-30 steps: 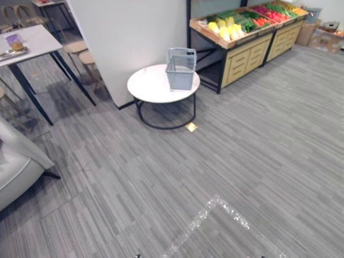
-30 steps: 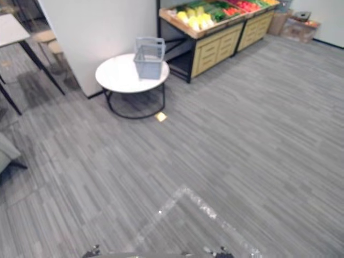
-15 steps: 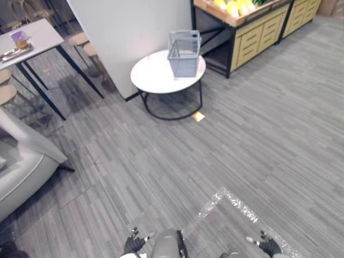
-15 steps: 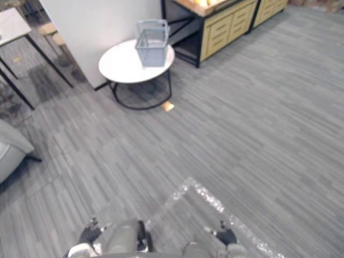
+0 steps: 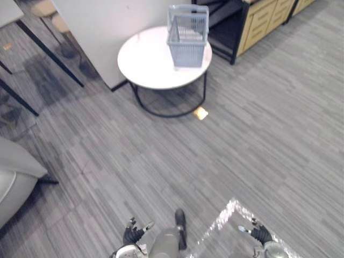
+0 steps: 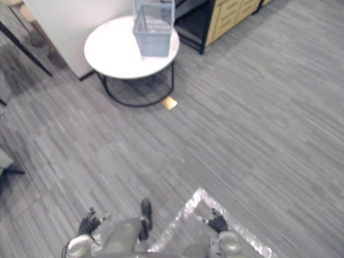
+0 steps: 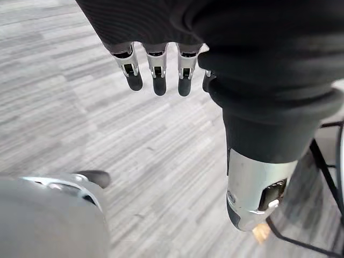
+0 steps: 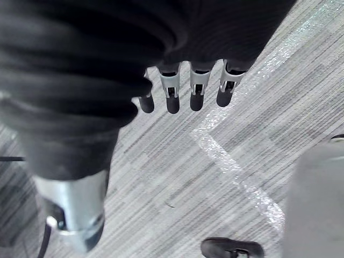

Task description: Pick vegetable in the basket

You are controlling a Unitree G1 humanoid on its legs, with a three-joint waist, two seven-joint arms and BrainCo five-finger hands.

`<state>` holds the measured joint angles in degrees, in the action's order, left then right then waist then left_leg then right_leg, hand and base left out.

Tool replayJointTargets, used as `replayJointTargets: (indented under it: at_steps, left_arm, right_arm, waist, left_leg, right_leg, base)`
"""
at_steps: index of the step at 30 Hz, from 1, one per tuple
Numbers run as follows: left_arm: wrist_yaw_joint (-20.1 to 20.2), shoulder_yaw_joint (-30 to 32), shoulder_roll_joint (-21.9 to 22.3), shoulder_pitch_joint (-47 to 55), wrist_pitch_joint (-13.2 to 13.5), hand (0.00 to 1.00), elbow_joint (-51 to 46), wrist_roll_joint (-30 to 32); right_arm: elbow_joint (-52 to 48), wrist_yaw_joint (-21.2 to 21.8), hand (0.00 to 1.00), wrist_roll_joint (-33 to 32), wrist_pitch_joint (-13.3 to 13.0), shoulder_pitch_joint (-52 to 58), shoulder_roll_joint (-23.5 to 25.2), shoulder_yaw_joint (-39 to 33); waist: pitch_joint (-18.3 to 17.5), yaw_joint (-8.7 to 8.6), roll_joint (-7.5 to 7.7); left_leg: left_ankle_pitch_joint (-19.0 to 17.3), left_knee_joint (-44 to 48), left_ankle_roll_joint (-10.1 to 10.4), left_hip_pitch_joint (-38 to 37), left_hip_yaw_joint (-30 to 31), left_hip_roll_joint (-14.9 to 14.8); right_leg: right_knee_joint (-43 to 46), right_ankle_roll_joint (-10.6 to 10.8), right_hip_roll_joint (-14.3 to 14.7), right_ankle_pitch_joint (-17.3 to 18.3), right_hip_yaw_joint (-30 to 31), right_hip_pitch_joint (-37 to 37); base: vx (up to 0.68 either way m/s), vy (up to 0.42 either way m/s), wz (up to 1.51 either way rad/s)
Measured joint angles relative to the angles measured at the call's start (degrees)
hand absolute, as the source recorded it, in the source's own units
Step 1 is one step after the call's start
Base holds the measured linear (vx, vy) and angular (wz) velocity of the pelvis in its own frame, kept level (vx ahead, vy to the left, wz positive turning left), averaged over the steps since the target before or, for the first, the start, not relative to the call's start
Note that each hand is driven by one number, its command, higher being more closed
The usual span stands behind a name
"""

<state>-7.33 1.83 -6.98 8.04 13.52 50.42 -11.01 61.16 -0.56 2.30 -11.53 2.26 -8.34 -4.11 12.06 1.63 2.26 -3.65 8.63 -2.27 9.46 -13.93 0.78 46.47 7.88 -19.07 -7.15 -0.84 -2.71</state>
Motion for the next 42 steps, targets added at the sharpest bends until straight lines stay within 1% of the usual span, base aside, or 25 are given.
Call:
replayJointTargets:
  at_steps: [1, 3, 5, 7, 9, 13, 14, 15, 16, 17, 18, 20, 21, 22, 23, 24, 26, 29, 30, 32, 34, 36, 37, 39, 42]
  left_arm:
    - [1.00, -1.07, -0.32, 0.73, -0.04, 0.00, -1.83, -0.02]
    - [1.63, -1.63, -0.61, 0.86, -0.07, 0.00, -3.82, 0.08]
    - [1.94, -1.82, -0.44, 0.61, -0.05, 0.00, -5.39, 0.66]
    - [2.08, -1.90, -0.20, 0.24, -0.05, 0.00, -6.57, 0.98]
    - [2.07, -1.91, 0.15, -0.20, 0.05, 0.00, -7.17, 1.09]
    - [1.94, -2.01, 0.61, -1.04, -0.07, 0.00, -6.53, 3.45]
    - [1.95, -2.03, 0.64, -1.05, -0.07, 0.00, -6.08, 3.55]
    - [1.88, -1.87, 0.81, -1.46, -0.26, 0.00, -3.95, 4.11]
    - [2.02, -1.93, 1.78, -1.59, -0.41, 0.00, -1.79, 4.95]
    - [2.05, -1.95, 2.38, -1.85, -0.41, 0.00, -1.09, 5.14]
    - [2.06, -2.07, 3.53, -2.06, -0.44, 0.00, 0.05, 5.15]
    - [2.40, -2.20, 5.47, -2.34, -0.55, 0.00, 3.45, 5.26]
    - [2.71, -2.19, 5.62, -2.46, -0.72, 0.00, 4.75, 5.28]
    - [2.79, -1.85, 5.25, -2.91, -0.98, 0.00, 5.77, 5.16]
    - [2.72, -1.37, 4.73, -3.32, -1.36, 0.00, 6.74, 4.95]
    - [2.73, -1.32, 4.48, -3.27, -1.54, 0.00, 6.93, 4.85]
    - [2.70, 0.53, 4.41, -3.25, -1.64, 0.00, 8.74, 4.50]
    - [2.74, 1.60, 4.50, -3.28, -1.13, 0.00, 8.08, 4.30]
    - [2.78, 1.89, 4.64, -3.31, -0.80, 0.00, 7.65, 3.80]
    - [2.67, 1.81, 4.68, -3.34, -0.37, 0.00, 7.68, 3.10]
    - [2.62, 1.51, 4.69, -3.24, -0.36, 0.00, 7.82, 3.03]
    - [2.68, 0.53, 4.65, -3.24, -0.34, 0.00, 7.87, 3.00]
    - [2.75, 0.29, 4.42, -3.28, -0.36, 0.00, 7.95, 3.01]
    - [2.70, 0.32, 3.89, -3.22, -0.32, 0.00, 8.19, 3.17]
    - [2.61, 0.09, 2.76, -3.35, -0.55, 0.00, 9.06, 3.40]
  right_arm:
    - [-0.70, 0.54, 0.00, -0.09, -0.06, 0.98, 0.36, -0.18]
    - [-2.76, 0.85, 0.00, -0.05, -0.09, 2.23, 0.14, -0.47]
    - [-4.58, 1.08, 0.00, -0.06, -0.06, 3.05, 0.20, -0.73]
    - [-5.16, 1.22, 0.00, -0.10, -0.25, 3.46, 0.31, -2.13]
    - [-5.12, 1.16, 0.00, -0.15, -0.30, 3.54, 0.36, -2.79]
    - [-5.10, 1.06, 0.00, -0.15, -0.04, 3.59, 1.15, -4.58]
    - [-5.06, 1.00, 0.00, -0.15, 0.06, 3.68, 1.34, -4.91]
    - [-4.64, 1.08, 0.00, -0.14, 0.42, 3.98, 1.32, -5.72]
    - [-4.43, 1.00, 0.00, -0.11, 0.49, 3.71, 1.40, -6.67]
    - [-4.24, 0.97, 0.00, -0.11, 0.56, 3.57, 1.35, -6.82]
    - [-3.77, 1.07, 0.00, -0.11, 0.68, 3.43, 0.87, -6.89]
    - [-2.58, 1.16, 0.00, -0.09, 0.81, 3.42, 0.27, -7.18]
    - [-1.64, 1.15, 0.00, -0.09, 1.01, 3.36, 0.23, -7.15]
    - [-1.44, 1.11, 0.00, -0.08, 1.28, 3.65, 0.10, -6.68]
    - [-1.27, 1.12, 0.00, -0.12, 1.36, 3.68, -0.07, -5.76]
    - [-1.25, 1.06, 0.00, -0.12, 1.38, 3.28, -0.37, -5.16]
    - [-1.25, 1.06, 0.00, -0.16, 1.33, 2.06, -0.92, -4.12]
    - [-1.23, 1.05, 0.00, -0.20, 1.34, 1.21, -1.25, -3.31]
    - [-1.46, 1.03, 0.00, -0.52, 1.29, 0.67, -1.42, -2.20]
    - [-2.40, 1.02, 0.00, -0.56, 1.06, 0.17, -1.37, -1.13]
    - [-4.21, 0.98, 0.00, -0.56, 0.78, 0.87, -1.47, 1.06]
    - [-5.01, 0.98, 0.00, -0.50, 0.68, 1.66, -2.04, 2.47]
    - [-5.12, 1.02, 0.00, -0.41, 0.70, 1.91, -2.04, 2.81]
    - [-5.22, 1.37, 0.00, -0.08, 0.66, 2.51, -2.02, 3.47]
    - [-6.19, 2.06, 0.00, 0.01, 0.22, 2.98, -1.77, 4.06]
  waist:
    - [-0.15, -0.22, 0.25]
    - [-0.11, -1.59, 0.17]
    - [0.18, -3.09, -0.26]
    - [0.45, -3.69, -0.78]
    - [0.58, -3.71, -1.37]
    - [0.44, -4.28, -0.98]
    - [0.27, -4.28, -0.61]
    - [0.20, -4.47, -1.18]
    - [-0.54, -4.50, -2.75]
    - [-0.51, -4.52, -2.94]
    - [-0.57, -4.50, -3.79]
    - [-1.46, -4.72, -5.35]
    - [-1.44, -4.72, -5.44]
    - [-1.40, -4.62, -5.44]
    - [-0.84, -4.30, -4.70]
    - [-0.73, -4.24, -5.01]
    - [-0.32, -3.70, -5.94]
    - [-0.25, -2.35, -6.06]
    - [-0.20, -1.64, -6.15]
    - [-0.19, -1.28, -6.21]
    - [-0.35, -1.19, -7.01]
    - [-0.72, -1.15, -8.10]
    - [-1.13, -0.74, -7.96]
    - [-3.47, 0.21, -5.47]
    - [-4.78, -0.24, -2.99]
  left_leg:
    - [-1.32, -0.65, -0.50, -3.66, 0.11, 0.72]
    - [-2.15, -3.19, -0.99, -9.08, 1.48, 1.69]
    - [-2.78, -5.65, -1.35, -13.97, 2.96, 2.01]
    - [-4.12, -6.47, -1.64, -18.18, 3.82, 1.34]
    - [-6.83, -6.45, -0.41, -20.23, 4.27, 0.02]
    - [-12.22, -6.36, 4.22, -24.08, 5.82, -3.09]
    - [-13.21, -6.38, 5.11, -24.89, 6.31, -3.49]
    - [-15.45, -6.21, 5.87, -27.15, 6.79, -5.09]
    - [-15.97, -4.62, 5.61, -27.66, 7.09, -6.77]
    - [-15.52, -2.85, 5.69, -27.55, 7.04, -7.52]
    - [-14.67, 0.99, 5.96, -26.81, 7.25, -9.05]
    - [-9.96, 14.20, 8.45, -21.69, 10.90, -12.12]
    - [-5.21, 21.33, 9.70, -18.56, 12.98, -12.80]
    - [4.15, 30.18, 12.93, -14.43, 14.89, -13.65]
    - [9.81, 39.04, 14.29, -11.12, 14.39, -14.78]
    - [9.01, 43.66, 14.14, -9.17, 13.46, -15.52]
    - [2.17, 53.16, 12.07, -3.29, 8.80, -16.27]
    - [-3.17, 50.09, 10.06, 2.57, 4.59, -14.77]
    - [-4.37, 43.50, 9.80, 4.49, 2.91, -13.33]
    - [-4.13, 26.35, 9.11, 4.83, 1.81, -10.78]
    - [0.78, 0.83, 9.01, 3.21, 1.81, -9.28]
    - [1.29, -3.25, 8.89, 4.69, 1.54, -10.71]
    - [4.98, -1.10, 7.11, 5.19, 0.70, -10.76]
    - [6.53, 1.06, 5.08, 5.15, -1.36, -8.05]
    - [4.49, -0.67, 0.60, 1.13, -1.36, -2.18]
  right_leg:
    - [10.79, -0.57, 0.06, 1.02, 0.43, -4.97]
    - [19.03, -1.14, 1.49, 5.86, -0.94, -10.18]
    - [18.29, -2.45, 2.99, 12.79, -4.55, -13.80]
    - [5.72, -4.43, 5.13, 16.84, -9.74, -16.78]
    - [-8.18, -4.32, 6.98, 16.35, -11.37, -18.38]
    - [-39.27, -3.03, 7.69, 7.26, -7.36, -19.05]
    - [-40.53, -2.85, 7.62, 7.18, -6.52, -18.92]
    - [-36.64, -1.09, 7.86, 3.01, -6.78, -19.80]
    - [-30.49, -1.06, 9.11, 2.39, -7.23, -21.78]
    - [-28.04, -1.44, 9.38, 2.47, -7.31, -22.24]
    - [-25.55, -4.49, 10.39, 4.51, -8.11, -21.93]
    - [-24.14, -6.98, 12.25, 8.53, -10.42, -19.17]
    - [-24.13, -7.25, 12.63, 9.77, -11.40, -17.29]
    - [-24.37, -8.05, 13.03, 11.73, -12.22, -14.33]
    - [-24.70, -8.94, 13.56, 13.57, -12.09, -11.35]
    - [-25.04, -9.59, 13.98, 14.47, -11.97, -9.77]
    - [-29.17, -9.63, 15.39, 15.83, -11.25, -2.52]
    - [-32.71, -9.33, 15.50, 16.53, -10.84, 2.28]
    - [-34.06, -8.99, 15.50, 16.82, -9.93, 4.01]
    - [-36.16, -8.25, 15.47, 17.27, -9.08, 6.20]
    - [-39.23, -7.56, 16.63, 18.06, -8.40, 9.43]
    - [-40.57, -6.64, 18.03, 19.52, -8.11, 11.85]
    - [-40.15, -5.77, 17.62, 21.64, -7.23, 13.38]
    - [-38.98, -5.15, 14.01, 23.57, -5.64, 13.97]
    - [-17.95, -2.81, 8.82, 22.14, -2.04, 6.14]
  base:
    - [0.39, 0.180, 0.01]
    - [0.55, 0.179, 0.29]
    - [0.52, 0.068, 0.42]
    - [0.46, -0.045, 0.30]
    - [0.39, -0.139, 0.33]
    - [0.45, -0.266, 0.36]
    - [0.53, -0.367, 0.15]
    - [0.58, -0.401, 0.12]
    - [0.57, -0.400, 0.08]
    - [0.56, -0.423, 0.02]
    - [0.42, -0.349, -0.04]
    - [0.50, -0.397, 0.10]
    - [0.59, -0.400, 0.30]
    - [0.57, -0.332, 0.21]
    - [0.47, -0.243, 0.08]
    - [0.51, -0.229, -0.17]
    - [0.39, -0.155, -0.18]
    - [0.32, -0.060, -0.11]
    - [0.29, 0.021, -0.34]
    - [0.31, 0.063, -0.38]
    - [0.37, 0.125, -0.24]
    - [0.45, 0.229, -0.14]
    - [0.62, 0.335, -0.22]
    - [0.58, 0.250, -0.24]
    - [0.57, 0.237, 0.13]
